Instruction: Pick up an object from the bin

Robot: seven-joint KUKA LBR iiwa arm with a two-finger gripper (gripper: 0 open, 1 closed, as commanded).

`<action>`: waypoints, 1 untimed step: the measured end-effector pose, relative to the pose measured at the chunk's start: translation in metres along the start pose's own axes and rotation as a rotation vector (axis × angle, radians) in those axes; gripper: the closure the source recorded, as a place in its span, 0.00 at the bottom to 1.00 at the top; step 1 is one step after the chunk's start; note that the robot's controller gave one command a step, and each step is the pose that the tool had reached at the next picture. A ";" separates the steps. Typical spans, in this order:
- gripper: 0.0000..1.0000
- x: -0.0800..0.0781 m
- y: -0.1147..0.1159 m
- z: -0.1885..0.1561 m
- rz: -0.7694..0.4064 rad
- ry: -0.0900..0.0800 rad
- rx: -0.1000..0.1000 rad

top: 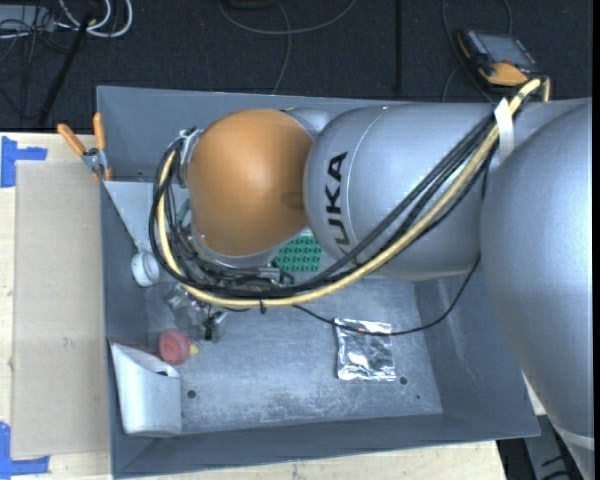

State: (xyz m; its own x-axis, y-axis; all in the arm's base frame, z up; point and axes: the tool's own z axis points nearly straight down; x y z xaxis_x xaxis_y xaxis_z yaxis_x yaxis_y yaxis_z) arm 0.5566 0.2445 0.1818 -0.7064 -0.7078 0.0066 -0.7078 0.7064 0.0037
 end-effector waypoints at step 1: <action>1.00 0.014 -0.009 -0.114 0.058 -0.017 0.007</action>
Offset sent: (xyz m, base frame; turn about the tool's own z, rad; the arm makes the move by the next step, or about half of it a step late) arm -0.0044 -0.0168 0.1088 0.0592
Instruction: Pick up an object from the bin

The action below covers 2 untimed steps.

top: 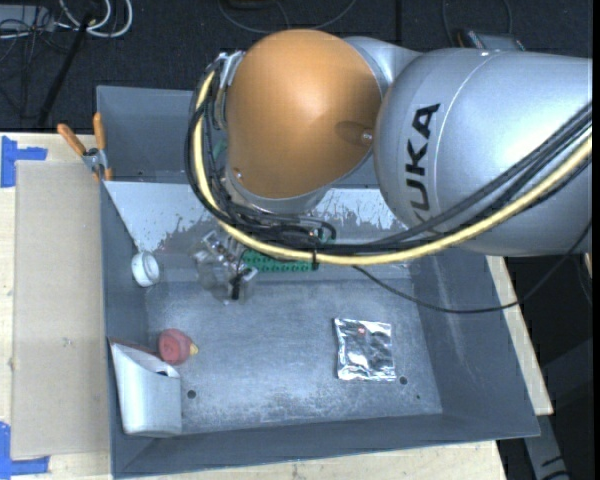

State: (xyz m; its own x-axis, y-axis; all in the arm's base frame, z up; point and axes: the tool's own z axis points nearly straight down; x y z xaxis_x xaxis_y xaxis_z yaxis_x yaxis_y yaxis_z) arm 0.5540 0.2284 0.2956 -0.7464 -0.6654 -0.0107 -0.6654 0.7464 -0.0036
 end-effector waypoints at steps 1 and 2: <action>0.00 0.001 0.001 0.005 0.000 0.008 -0.003; 0.00 0.009 0.031 0.071 -0.076 0.016 -0.008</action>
Offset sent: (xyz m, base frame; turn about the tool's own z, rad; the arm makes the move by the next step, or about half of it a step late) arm 0.0000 0.0000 0.0000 0.0000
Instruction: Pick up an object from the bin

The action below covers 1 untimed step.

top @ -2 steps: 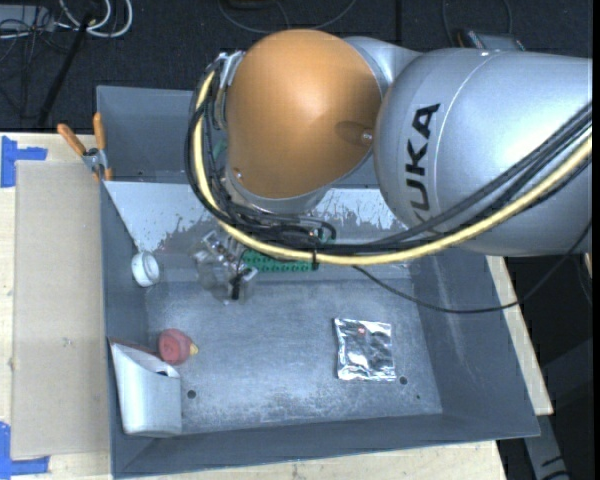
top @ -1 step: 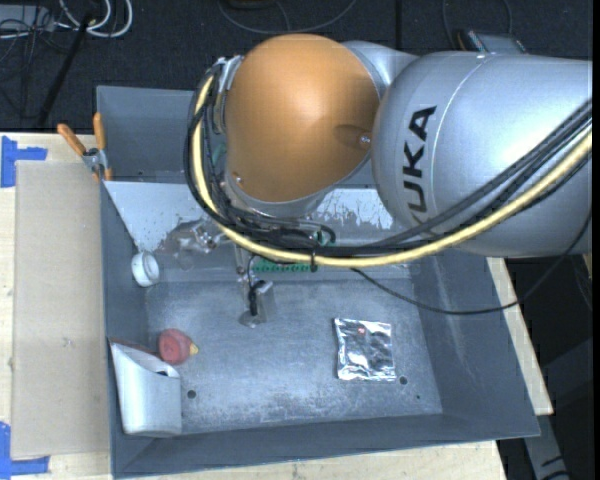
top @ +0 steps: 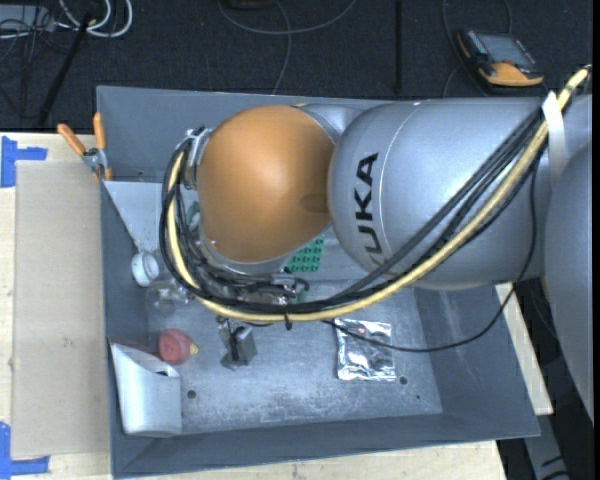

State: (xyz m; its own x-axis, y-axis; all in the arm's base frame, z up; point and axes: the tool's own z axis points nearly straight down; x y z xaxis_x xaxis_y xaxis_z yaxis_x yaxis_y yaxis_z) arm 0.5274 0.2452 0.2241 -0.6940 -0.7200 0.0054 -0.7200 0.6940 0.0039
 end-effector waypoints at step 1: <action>0.00 -0.011 -0.041 0.117 0.078 0.000 0.001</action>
Offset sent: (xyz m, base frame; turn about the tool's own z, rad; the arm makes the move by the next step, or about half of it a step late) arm 0.0377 -0.0199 -0.1114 0.0782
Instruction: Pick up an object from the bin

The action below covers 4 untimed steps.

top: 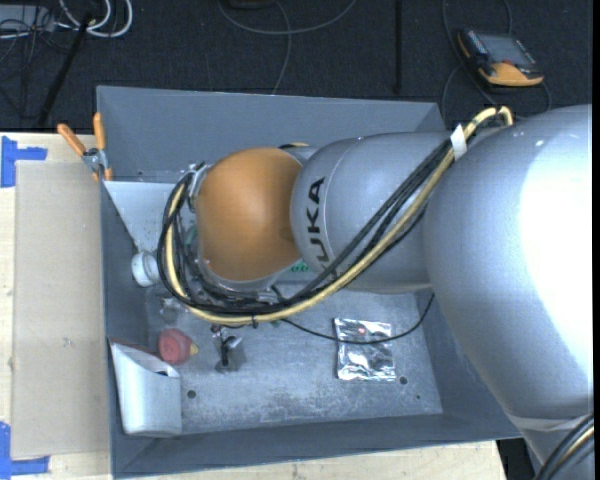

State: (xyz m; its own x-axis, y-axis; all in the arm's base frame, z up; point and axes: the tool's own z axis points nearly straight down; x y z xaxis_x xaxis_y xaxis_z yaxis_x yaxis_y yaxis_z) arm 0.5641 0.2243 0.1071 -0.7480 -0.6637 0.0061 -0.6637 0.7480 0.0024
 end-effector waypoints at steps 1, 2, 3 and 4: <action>0.00 -0.015 0.011 0.039 -0.333 -0.003 0.002; 1.00 -0.015 0.010 0.038 -0.329 -0.005 0.001; 1.00 0.006 -0.006 -0.069 -0.326 -0.013 0.007; 1.00 -0.005 -0.031 0.039 -0.732 -0.003 0.000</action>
Offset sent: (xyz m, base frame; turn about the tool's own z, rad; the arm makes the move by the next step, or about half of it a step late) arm 0.0047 0.0175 -0.0371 -0.3340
